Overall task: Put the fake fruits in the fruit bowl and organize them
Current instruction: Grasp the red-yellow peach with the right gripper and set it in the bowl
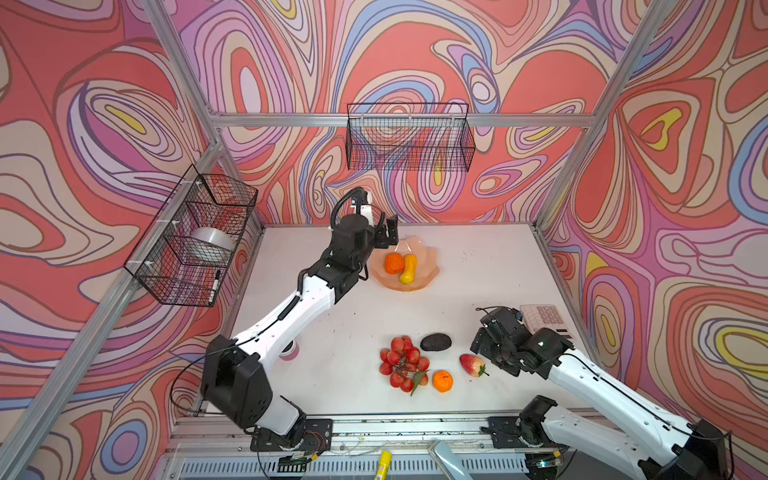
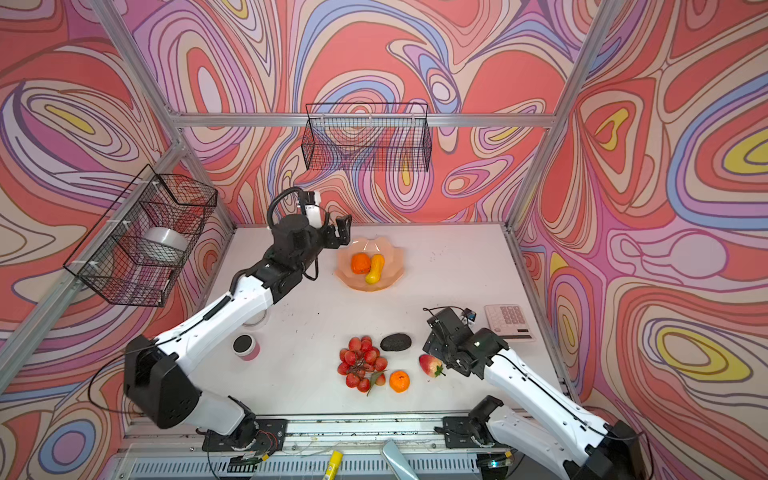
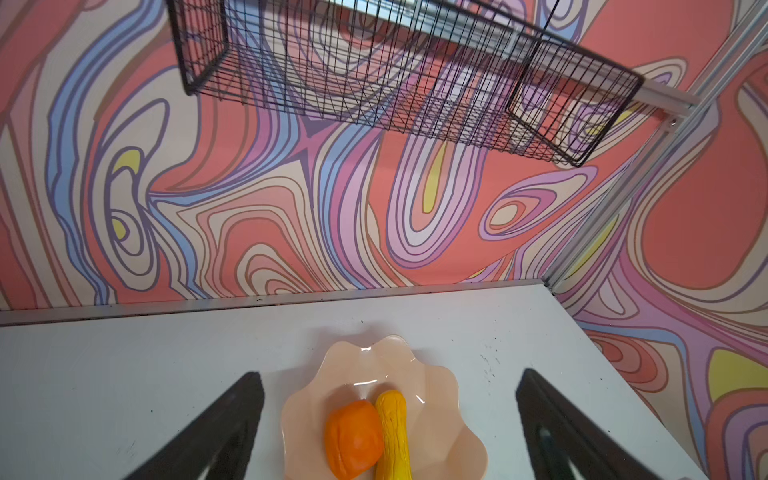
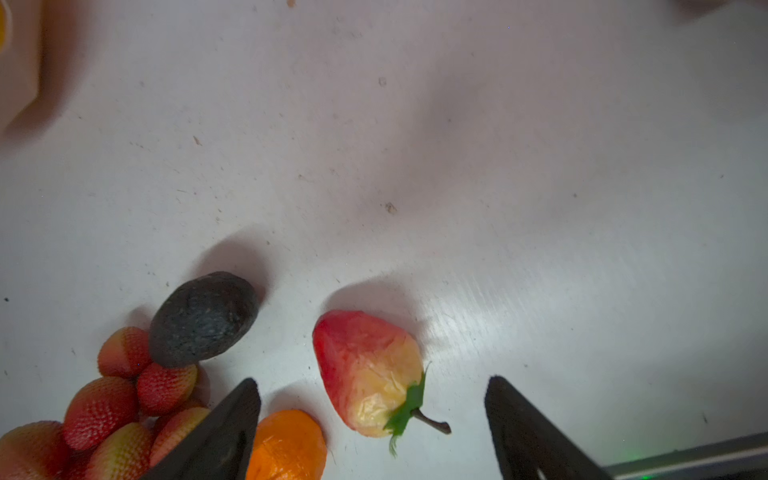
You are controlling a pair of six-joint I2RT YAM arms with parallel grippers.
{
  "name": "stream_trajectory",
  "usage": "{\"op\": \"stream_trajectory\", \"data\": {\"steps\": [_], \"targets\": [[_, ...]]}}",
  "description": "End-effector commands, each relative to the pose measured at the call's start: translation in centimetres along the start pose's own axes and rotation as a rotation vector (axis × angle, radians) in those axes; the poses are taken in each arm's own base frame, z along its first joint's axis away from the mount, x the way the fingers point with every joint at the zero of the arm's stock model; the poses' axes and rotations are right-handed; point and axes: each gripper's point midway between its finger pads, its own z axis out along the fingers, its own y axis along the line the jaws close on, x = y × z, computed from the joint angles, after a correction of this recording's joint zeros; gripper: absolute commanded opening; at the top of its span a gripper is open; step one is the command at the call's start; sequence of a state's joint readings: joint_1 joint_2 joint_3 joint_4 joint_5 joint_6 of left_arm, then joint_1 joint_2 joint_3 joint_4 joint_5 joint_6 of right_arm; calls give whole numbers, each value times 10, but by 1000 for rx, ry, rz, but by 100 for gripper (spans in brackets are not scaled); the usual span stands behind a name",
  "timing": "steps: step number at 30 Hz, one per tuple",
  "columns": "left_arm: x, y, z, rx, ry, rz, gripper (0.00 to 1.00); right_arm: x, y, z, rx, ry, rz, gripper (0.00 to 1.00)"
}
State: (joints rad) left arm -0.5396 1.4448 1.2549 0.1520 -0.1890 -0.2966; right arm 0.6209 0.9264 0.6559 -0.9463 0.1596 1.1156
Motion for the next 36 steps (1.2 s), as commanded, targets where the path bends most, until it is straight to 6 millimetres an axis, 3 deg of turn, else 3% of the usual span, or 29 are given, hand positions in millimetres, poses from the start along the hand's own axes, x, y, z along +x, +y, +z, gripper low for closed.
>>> {"op": "stream_trajectory", "data": {"steps": [1, 8, 17, 24, 27, 31, 36], "targets": [[13, 15, -19, -22, -26, -21, 98, 21, 3, 11, -14, 63, 92, 89], [55, 51, -69, -101, 66, -72, 100, 26, 5, 22, -7, 58, 102, 89], [62, 70, -95, -150, 95, -68, 100, 32, 8, 45, -30, 61, 158, 85], [72, 76, -103, -162, 126, -82, 100, 27, 9, 46, -33, 29, 132, 61], [70, 79, -108, -172, 117, -83, 100, 17, 13, 39, -31, -12, 100, 50], [67, 83, -113, -183, 106, -80, 100, -11, 27, 18, -47, -123, 56, 46], [79, 88, -119, -196, 158, -56, 100, -62, 83, -22, -145, -318, -53, 45]]}}
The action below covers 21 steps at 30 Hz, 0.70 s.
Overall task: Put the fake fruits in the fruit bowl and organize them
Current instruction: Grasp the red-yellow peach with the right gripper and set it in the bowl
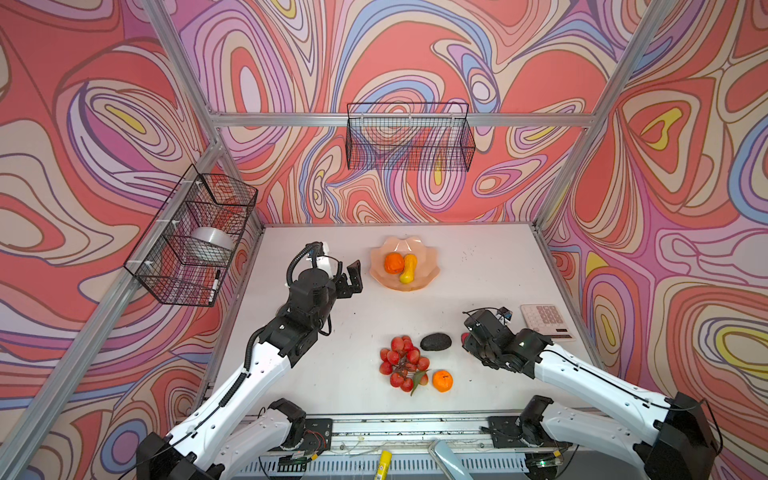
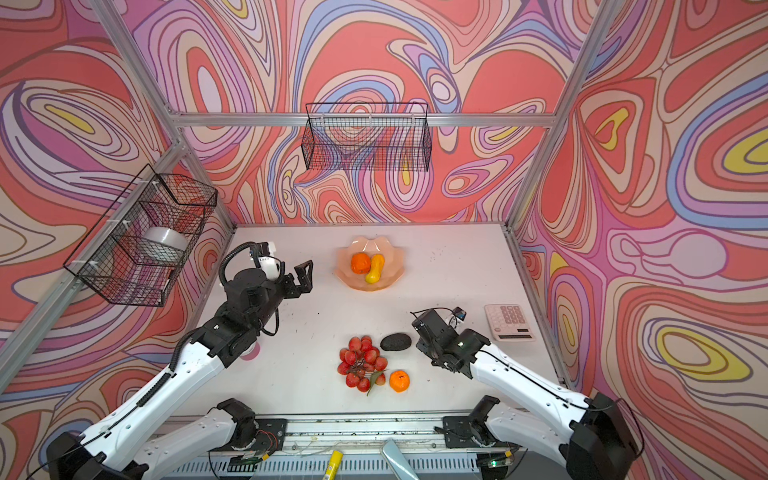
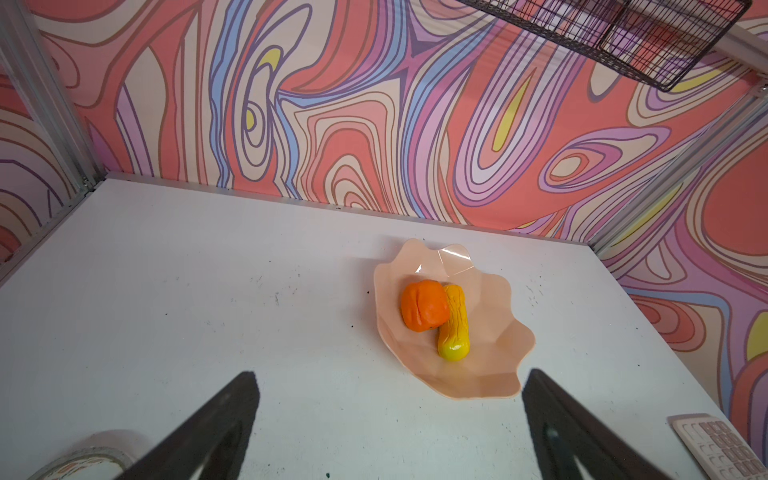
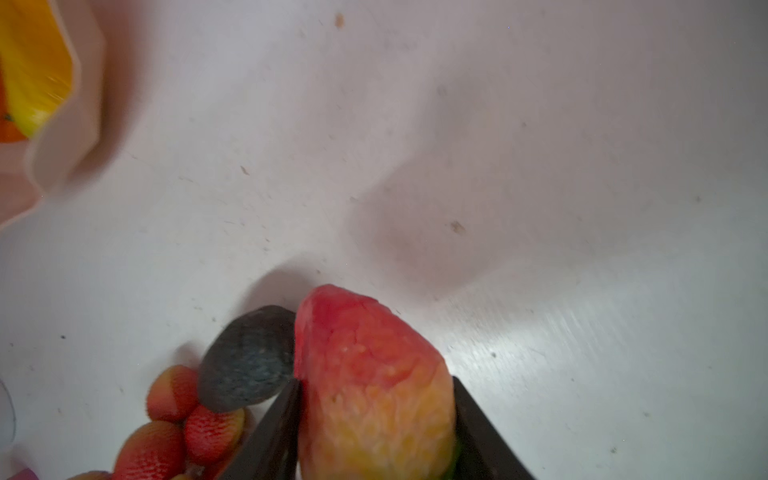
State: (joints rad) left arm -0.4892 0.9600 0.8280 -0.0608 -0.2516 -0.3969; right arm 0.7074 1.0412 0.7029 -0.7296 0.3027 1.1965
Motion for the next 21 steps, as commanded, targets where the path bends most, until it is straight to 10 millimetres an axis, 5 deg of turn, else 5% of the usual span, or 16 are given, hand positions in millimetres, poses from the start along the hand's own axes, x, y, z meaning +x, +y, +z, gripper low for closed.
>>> {"op": "stream_trajectory", "data": {"steps": [1, 5, 10, 14, 15, 21], "targets": [[19, 15, -4, -50, 69, 21, 100, -49, 50, -19, -65, -190, -138, 45], [33, 20, -14, -48, 118, 21, 100, -88, 124, -24, -121, -284, -292, 46], [47, 23, -29, -27, 162, -6, 100, -116, 191, 19, -185, -297, -396, 45], [56, 21, -36, 12, 170, -60, 100, -133, 208, 65, -151, -273, -430, 45], [59, 19, -37, 27, 178, -68, 100, -130, 207, 90, -128, -240, -445, 45], [71, 21, -45, 44, 214, -71, 100, -138, 213, 145, -75, -203, -510, 46]]}}
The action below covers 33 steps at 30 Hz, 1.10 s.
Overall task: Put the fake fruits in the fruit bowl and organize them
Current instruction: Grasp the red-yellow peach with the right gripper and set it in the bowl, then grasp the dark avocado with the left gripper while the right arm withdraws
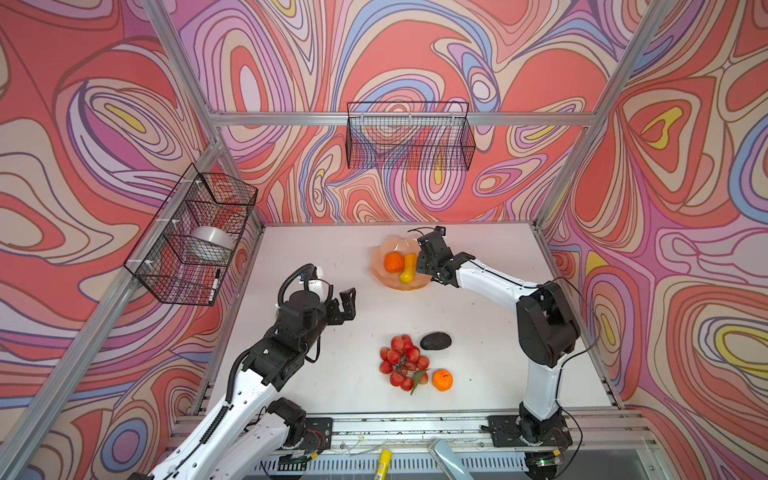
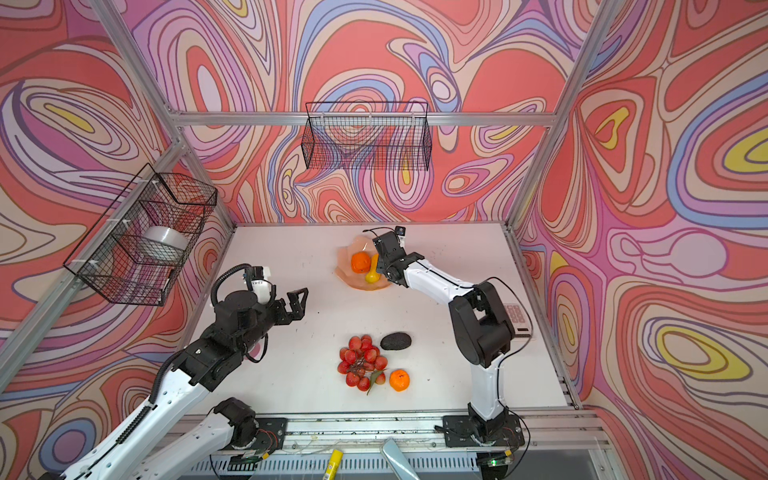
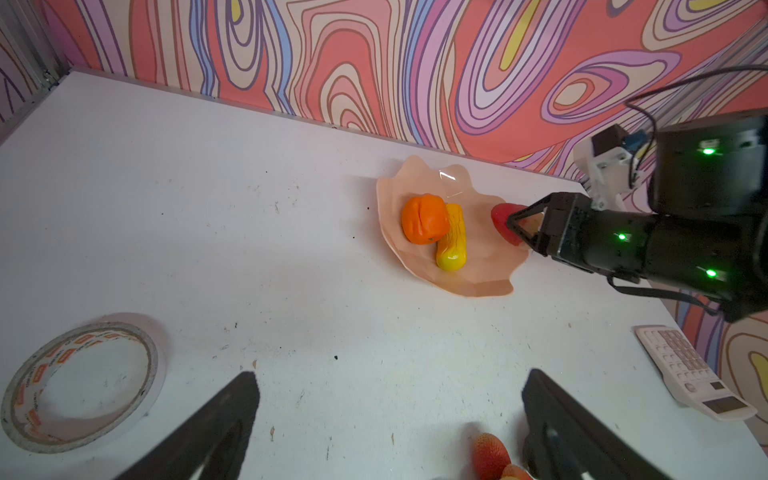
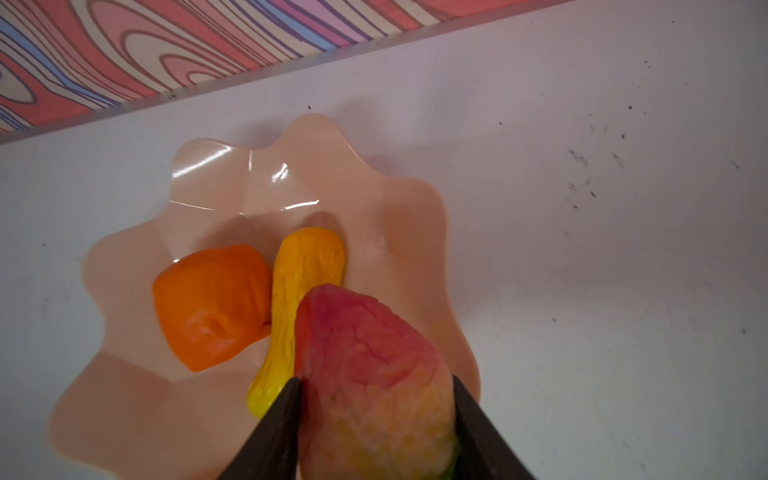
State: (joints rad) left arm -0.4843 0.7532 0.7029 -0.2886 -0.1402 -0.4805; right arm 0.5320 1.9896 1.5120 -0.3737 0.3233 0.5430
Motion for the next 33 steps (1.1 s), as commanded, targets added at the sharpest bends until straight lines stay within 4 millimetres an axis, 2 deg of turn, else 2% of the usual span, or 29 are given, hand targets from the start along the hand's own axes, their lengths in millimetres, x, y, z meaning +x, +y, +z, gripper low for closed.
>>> {"op": "stream_trajectory", "data": {"steps": [1, 5, 12, 16, 19, 22, 24, 27, 30, 31, 33], "targets": [[11, 3, -5, 9, 37, -22, 100, -10, 11, 14, -30, -2, -65, 46], [12, 4, -8, 9, 31, -19, 100, -1, 12, 31, -33, 35, -86, 47], [13, 4, -8, 8, 40, -16, 100, 11, 10, 43, -17, 63, -90, 51], [13, 4, -7, 9, 42, -13, 100, 14, 9, 45, -15, 73, -87, 57], [12, 2, -7, 14, 40, -11, 100, 14, 8, 44, -13, 78, -81, 66], [9, -1, -6, 30, 31, 0, 100, 4, 9, 37, -23, 59, -64, 70], [5, -6, -6, 52, 24, 12, 100, -12, 9, 25, -37, 22, -49, 72], [2, -24, -3, 130, 46, 62, 99, -46, 8, -7, -71, -65, -11, 76], [7, -52, 5, 250, 134, 118, 97, -76, -1, -48, -117, -160, 38, 79], [11, -60, 10, 282, 180, 132, 96, -85, -6, -68, -134, -205, 60, 81], [24, -75, 21, 322, 275, 170, 93, -92, -20, -102, -172, -298, 107, 85]]}}
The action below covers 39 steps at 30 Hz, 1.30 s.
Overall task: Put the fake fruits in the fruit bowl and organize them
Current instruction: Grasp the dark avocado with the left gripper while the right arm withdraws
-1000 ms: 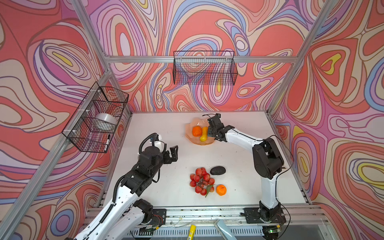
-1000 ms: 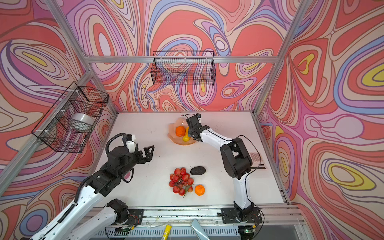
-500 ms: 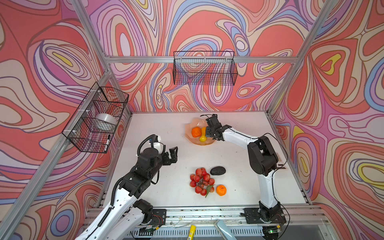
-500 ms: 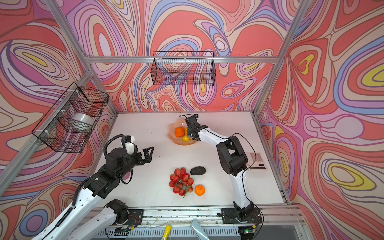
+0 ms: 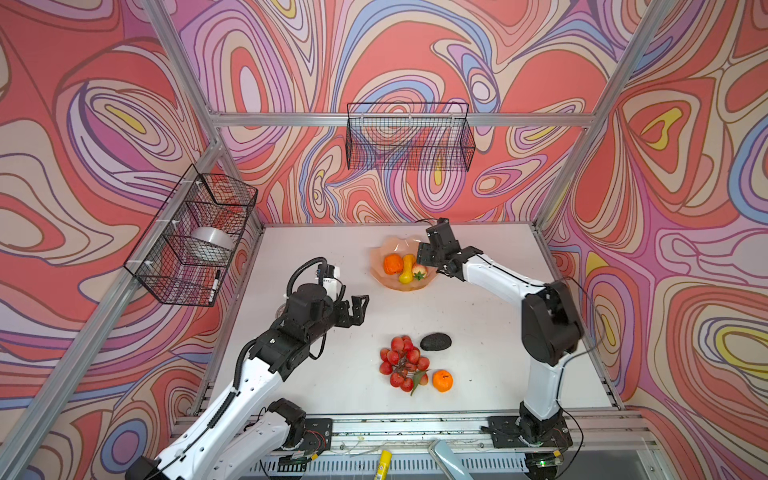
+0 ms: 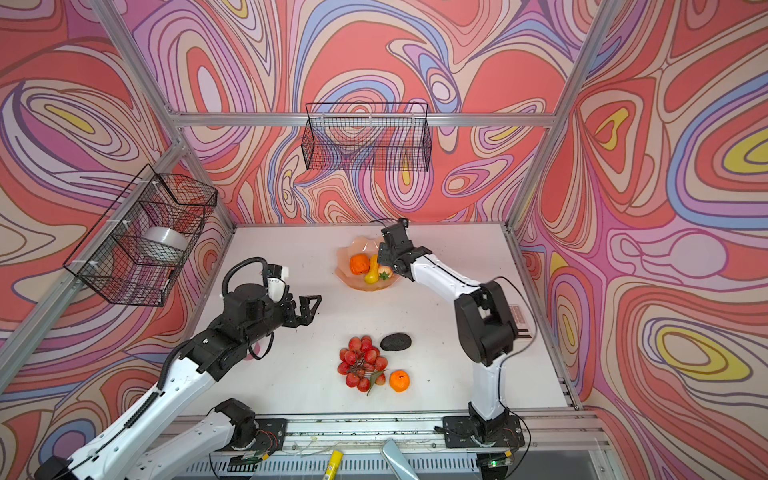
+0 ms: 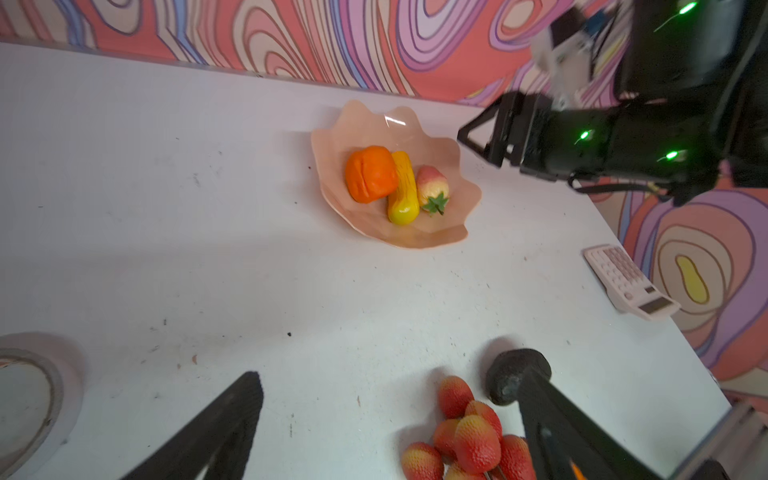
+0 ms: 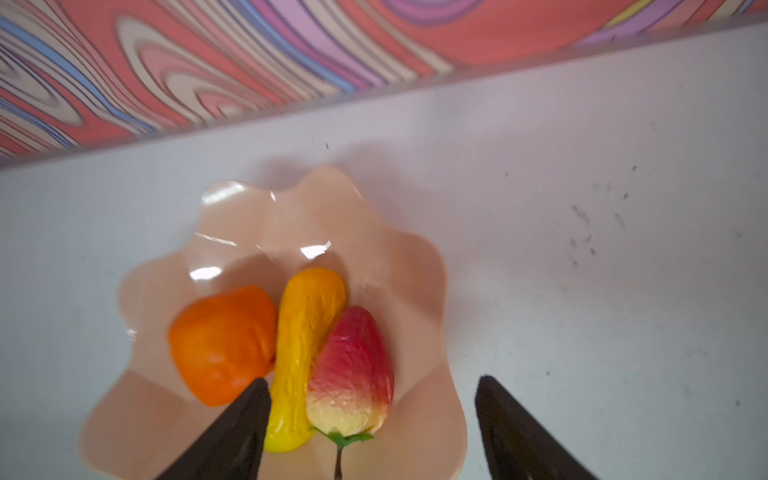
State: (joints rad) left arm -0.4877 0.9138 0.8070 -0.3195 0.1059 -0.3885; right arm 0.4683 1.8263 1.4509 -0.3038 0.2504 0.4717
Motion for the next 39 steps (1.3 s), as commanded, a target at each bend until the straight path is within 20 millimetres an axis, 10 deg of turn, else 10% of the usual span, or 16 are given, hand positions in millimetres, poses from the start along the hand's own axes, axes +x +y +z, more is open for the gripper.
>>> {"op": "stream_trajectory", "data": {"steps": [1, 18, 33, 39], "targets": [[8, -35, 18, 124, 132, 108, 92, -45, -9, -67, -88, -220, 110, 88], [141, -145, 111, 294, 565, 723, 87, 32, -114, -196, -80, -323, 379, 98], [199, -151, 163, 302, 723, 768, 89, 36, -132, -226, -42, -362, 378, 98], [206, -146, 174, 266, 736, 735, 70, 33, -134, -230, -35, -379, 377, 98]]}}
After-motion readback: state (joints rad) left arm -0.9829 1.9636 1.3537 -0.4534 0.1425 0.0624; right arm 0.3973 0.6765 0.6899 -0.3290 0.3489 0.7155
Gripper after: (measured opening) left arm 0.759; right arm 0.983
